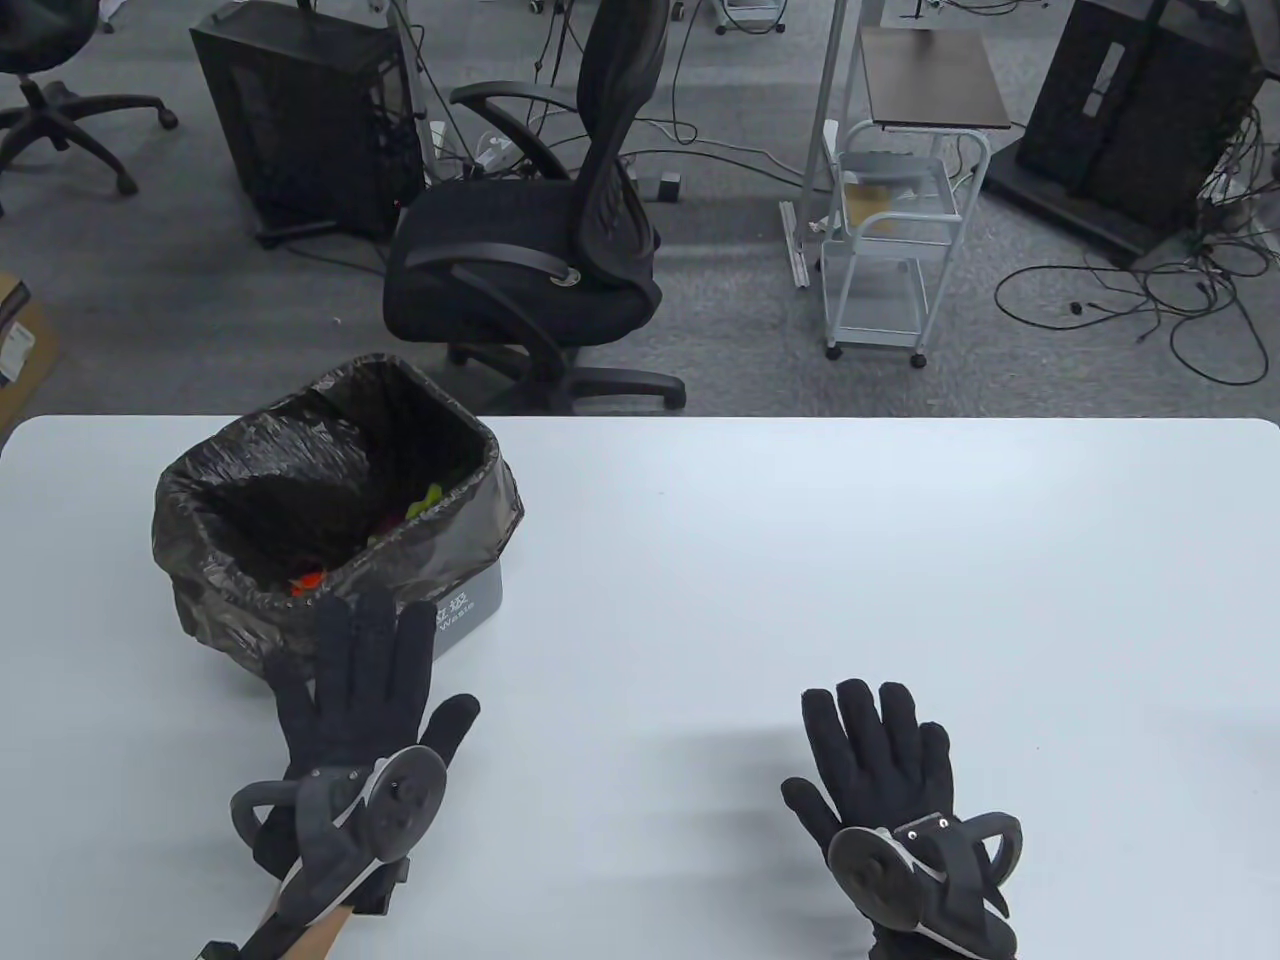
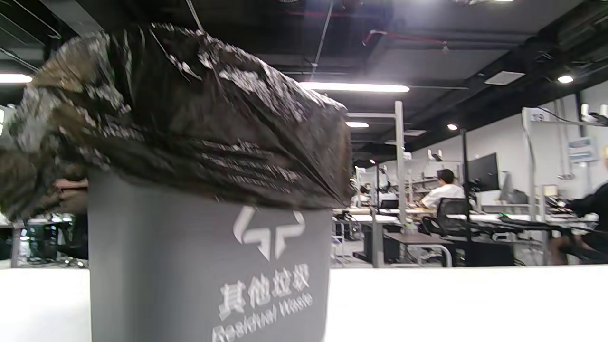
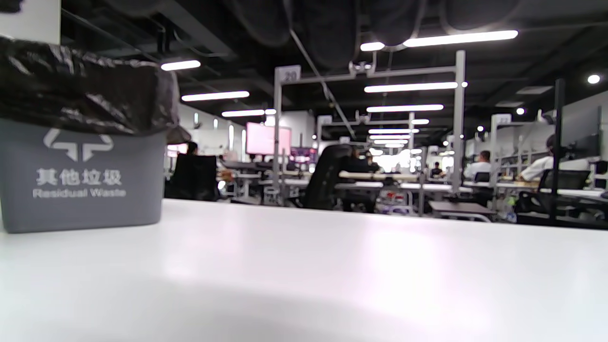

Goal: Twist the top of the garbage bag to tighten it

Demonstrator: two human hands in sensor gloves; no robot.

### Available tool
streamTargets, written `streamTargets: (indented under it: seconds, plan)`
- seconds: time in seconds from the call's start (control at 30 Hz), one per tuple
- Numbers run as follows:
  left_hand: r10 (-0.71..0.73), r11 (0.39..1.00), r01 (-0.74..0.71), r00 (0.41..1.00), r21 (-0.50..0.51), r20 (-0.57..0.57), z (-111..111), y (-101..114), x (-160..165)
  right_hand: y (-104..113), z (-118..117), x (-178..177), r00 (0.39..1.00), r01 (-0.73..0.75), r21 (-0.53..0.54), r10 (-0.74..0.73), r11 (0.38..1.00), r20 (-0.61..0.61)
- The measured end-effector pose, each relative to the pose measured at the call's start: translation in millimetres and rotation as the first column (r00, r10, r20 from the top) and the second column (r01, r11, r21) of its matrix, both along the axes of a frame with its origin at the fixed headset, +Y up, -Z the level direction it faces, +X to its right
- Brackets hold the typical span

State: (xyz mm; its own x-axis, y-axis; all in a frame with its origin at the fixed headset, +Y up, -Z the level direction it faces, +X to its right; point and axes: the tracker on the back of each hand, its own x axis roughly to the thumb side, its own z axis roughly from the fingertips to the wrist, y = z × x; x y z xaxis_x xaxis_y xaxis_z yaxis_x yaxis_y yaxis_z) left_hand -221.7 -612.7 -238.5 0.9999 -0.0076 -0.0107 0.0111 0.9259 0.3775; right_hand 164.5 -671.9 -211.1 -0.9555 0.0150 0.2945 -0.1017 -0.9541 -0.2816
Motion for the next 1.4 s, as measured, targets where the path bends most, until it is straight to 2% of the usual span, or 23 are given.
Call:
streamTargets:
  seconds: [0.17,0.3,0.47,0.63,0.7,0.77,1.0,1.07,1.17,1.27,1.4]
  plan:
    - [-0.014,1.0,0.016,0.994,0.017,-0.108,-27,19,-18,-3,-1,-4,1.0,-0.014,-0.019,0.014,1.0,-0.012]
    - [-0.062,0.997,0.067,0.982,0.026,-0.176,-47,26,-28,-4,-2,-6,1.0,-0.025,-0.028,0.024,0.999,-0.018]
    - [-0.15,0.988,0.151,0.964,-0.012,-0.221,-69,25,-32,-4,-3,-6,1.0,-0.025,-0.037,0.025,0.999,-0.015]
    - [-0.145,0.988,0.131,0.966,-0.081,-0.212,-84,14,-33,-4,-3,-5,1.0,-0.024,-0.04,0.023,0.999,-0.011]
    - [-0.201,0.98,0.196,0.946,-0.047,-0.253,-84,13,-31,-4,-3,-5,1.0,-0.025,-0.039,0.024,0.999,-0.011]
    - [-0.229,0.973,0.222,0.94,-0.057,-0.254,-85,13,-29,-4,-4,-5,1.0,-0.027,-0.039,0.027,0.999,-0.01]
    - [-0.169,0.985,0.161,0.957,-0.056,-0.235,-89,21,-26,-4,-4,-5,1.0,-0.027,-0.041,0.027,0.999,-0.011]
    - [-0.196,0.98,0.195,0.945,-0.03,-0.261,-90,19,-23,-4,-3,-5,1.0,-0.026,-0.037,0.026,0.999,-0.014]
    - [-0.162,0.985,0.171,0.947,0.008,-0.276,-90,23,-22,-3,-3,-6,0.999,-0.026,-0.031,0.026,0.999,-0.019]
    - [-0.143,0.988,0.153,0.956,0.023,-0.257,-89,29,-13,-3,-2,-5,1.0,-0.024,-0.024,0.024,0.999,-0.019]
    - [-0.153,0.985,0.164,0.975,0.059,-0.16,-85,34,13,-4,-2,-5,1.0,-0.021,-0.023,0.02,1.0,-0.019]
